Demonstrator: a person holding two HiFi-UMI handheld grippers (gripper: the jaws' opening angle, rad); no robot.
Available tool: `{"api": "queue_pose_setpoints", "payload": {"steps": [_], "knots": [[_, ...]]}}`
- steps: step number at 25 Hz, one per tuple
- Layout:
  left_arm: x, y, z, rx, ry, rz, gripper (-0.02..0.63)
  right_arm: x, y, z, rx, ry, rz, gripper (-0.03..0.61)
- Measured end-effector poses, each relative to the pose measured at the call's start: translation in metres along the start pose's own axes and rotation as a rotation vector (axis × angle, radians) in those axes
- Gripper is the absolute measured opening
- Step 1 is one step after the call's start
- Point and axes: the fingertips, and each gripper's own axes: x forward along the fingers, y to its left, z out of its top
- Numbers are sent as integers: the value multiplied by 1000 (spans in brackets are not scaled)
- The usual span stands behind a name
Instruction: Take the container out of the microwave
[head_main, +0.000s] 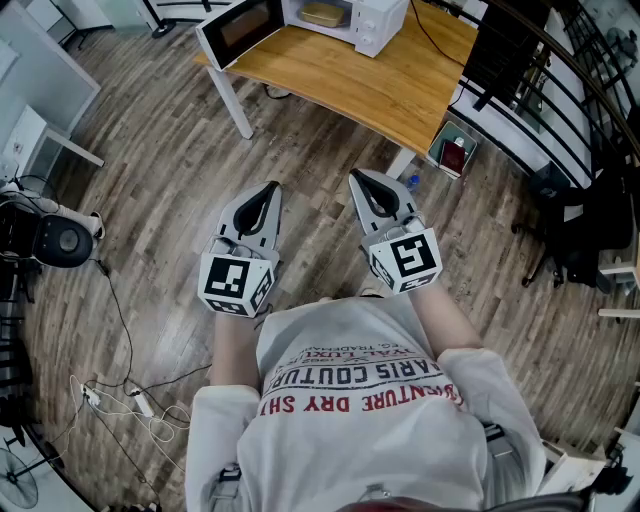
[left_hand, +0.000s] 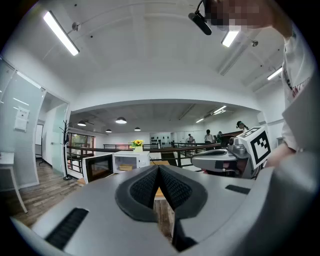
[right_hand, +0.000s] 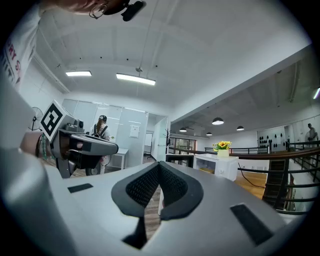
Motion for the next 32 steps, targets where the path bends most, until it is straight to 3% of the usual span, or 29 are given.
{"api": "queue_pose_setpoints", "payload": {"steps": [13, 17, 18, 20, 21, 32], "knots": [[-19, 15, 15, 17, -66, 17, 12, 7, 16, 7, 3, -56, 18, 27], [-29, 25, 13, 8, -72, 42, 12, 9, 21, 14, -53, -91, -8, 32], [-32, 29, 12, 4, -74, 53, 12, 12, 22, 14, -61, -91, -9, 49], [-37, 36, 10, -6, -75, 69, 12, 20, 24, 14, -53, -85, 3, 215], [-38, 39, 8, -9, -72, 74, 12, 24, 23, 13, -45, -81, 6, 238], [-16, 102, -9, -23, -36, 155, 12, 104, 18, 5, -43, -67, 91, 236]]}}
